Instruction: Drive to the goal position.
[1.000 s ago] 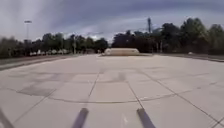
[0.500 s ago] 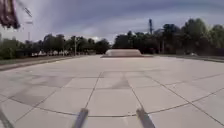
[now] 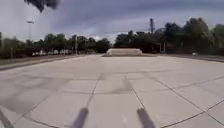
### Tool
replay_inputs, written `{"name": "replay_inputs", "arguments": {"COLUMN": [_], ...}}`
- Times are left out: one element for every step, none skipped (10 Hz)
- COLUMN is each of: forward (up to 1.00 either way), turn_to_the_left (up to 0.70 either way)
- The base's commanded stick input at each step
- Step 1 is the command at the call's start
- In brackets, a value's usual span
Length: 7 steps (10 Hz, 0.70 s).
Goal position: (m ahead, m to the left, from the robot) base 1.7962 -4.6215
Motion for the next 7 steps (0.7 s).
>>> {"name": "replay_inputs", "arguments": {"forward": [0.50,0.50,0.50,0.50,0.50,0.50,0.50], "turn_to_the_left": [0.00,0.00,0.00,0.00,0.00,0.00,0.00]}}
